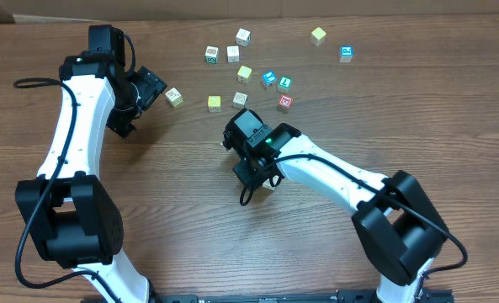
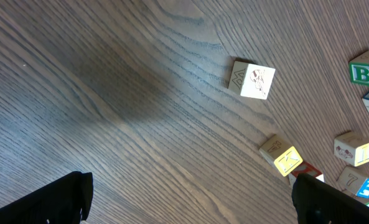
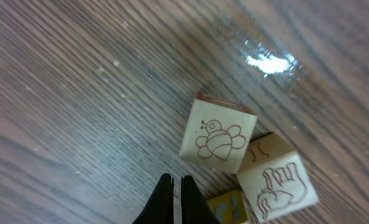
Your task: Form a circle
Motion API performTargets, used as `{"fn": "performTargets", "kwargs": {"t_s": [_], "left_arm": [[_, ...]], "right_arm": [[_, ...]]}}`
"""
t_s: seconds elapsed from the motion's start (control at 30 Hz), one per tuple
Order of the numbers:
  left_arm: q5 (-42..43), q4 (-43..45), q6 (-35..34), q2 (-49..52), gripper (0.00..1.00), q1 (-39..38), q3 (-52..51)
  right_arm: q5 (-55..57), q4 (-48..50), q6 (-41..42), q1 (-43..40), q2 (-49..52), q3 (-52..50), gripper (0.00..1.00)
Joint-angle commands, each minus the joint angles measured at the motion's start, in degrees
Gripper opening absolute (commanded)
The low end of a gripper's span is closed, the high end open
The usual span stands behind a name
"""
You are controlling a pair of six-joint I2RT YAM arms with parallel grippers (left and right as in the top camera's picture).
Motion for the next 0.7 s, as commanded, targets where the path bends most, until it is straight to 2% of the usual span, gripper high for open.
{"fn": "performTargets", "kwargs": {"t_s": [0.0,0.67], "left_arm": [[-0.4,0.0,1.5,-0.5,1.00,-0.3,0.4],[-0.4,0.0,1.5,-0.5,1.00,-0.3,0.4]], "right_arm": [[0.5,-0.1,-1.1,0.2,1.0,-0.5,0.04],[1.8,-2.3,-1.1,0.2,1.0,-0.5,0.04]]}}
